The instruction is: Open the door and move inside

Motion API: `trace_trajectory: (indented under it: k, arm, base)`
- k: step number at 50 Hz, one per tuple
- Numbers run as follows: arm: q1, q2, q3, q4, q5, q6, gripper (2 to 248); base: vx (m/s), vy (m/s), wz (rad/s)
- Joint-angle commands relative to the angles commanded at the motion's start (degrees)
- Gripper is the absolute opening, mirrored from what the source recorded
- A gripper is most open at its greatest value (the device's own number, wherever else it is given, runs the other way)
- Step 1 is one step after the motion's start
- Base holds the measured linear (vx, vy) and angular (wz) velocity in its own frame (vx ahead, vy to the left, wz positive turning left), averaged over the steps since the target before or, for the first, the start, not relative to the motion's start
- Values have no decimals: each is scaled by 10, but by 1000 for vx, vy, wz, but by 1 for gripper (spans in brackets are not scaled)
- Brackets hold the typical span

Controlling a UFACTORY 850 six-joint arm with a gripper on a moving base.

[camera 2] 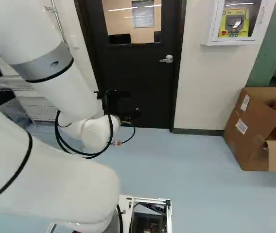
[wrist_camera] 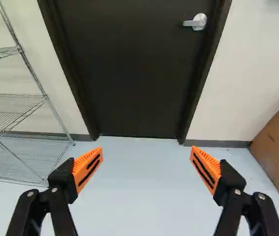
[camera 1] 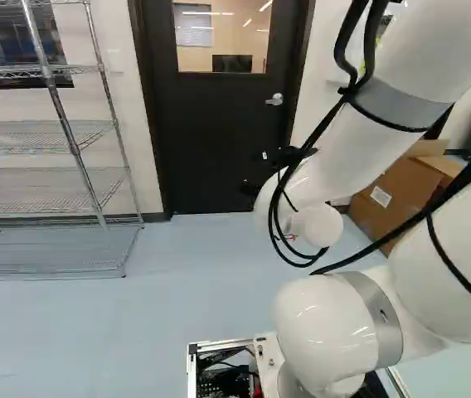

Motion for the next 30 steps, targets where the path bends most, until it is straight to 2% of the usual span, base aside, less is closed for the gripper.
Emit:
trace_trajectory:
  k: [14,30]
  arm:
    - [0,0,0,0,0,0,247]
    - [0,0,0,0,0,0,247]
  base:
    - [138,4,-17]
    - [145,-39,-226]
